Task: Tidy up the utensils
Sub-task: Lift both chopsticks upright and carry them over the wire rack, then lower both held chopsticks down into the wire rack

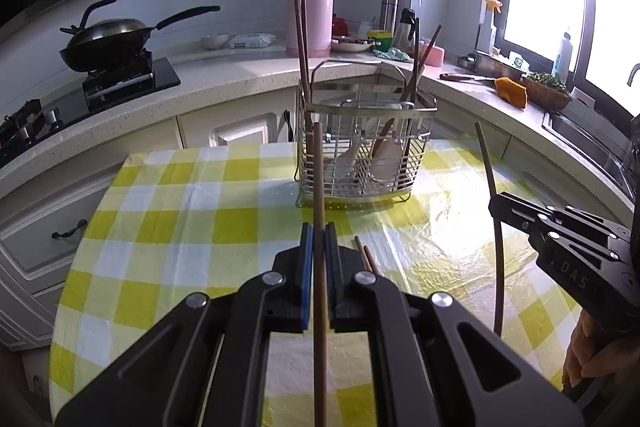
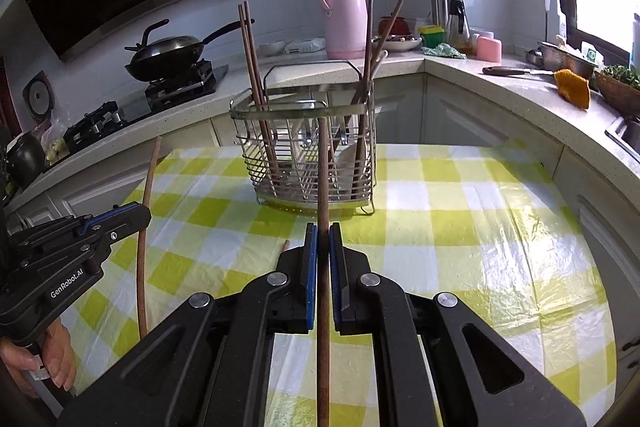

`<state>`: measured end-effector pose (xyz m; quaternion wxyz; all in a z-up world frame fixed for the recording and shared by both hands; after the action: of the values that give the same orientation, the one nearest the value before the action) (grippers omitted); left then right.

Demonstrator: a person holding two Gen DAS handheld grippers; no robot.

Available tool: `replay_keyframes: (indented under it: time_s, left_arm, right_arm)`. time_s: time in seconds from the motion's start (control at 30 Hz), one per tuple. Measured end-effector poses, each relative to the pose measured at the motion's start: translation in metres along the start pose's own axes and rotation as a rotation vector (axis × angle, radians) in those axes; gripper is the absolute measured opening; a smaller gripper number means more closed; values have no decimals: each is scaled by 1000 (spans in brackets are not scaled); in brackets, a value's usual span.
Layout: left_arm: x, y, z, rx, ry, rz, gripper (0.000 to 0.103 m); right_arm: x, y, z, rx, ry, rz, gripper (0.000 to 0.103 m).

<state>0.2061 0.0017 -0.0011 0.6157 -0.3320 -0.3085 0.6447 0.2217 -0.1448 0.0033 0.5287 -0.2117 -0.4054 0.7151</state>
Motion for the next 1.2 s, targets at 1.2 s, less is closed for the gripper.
replay_keyframes:
  time_s: [1.2]
  left_arm:
    - [2, -76, 39, -195, -9, -73, 6]
  right_arm:
    - [31, -76, 47, -173, 12, 121, 7]
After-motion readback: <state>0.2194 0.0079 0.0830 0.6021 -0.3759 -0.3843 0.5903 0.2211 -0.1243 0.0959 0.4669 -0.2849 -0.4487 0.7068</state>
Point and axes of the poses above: each gripper's, at about its wrist camera, not at the fingertips, and z roughly against the way its jaws point, x to its left, y to its underside, the point moved 3 cm from there along -z, roughly the way its jaws point
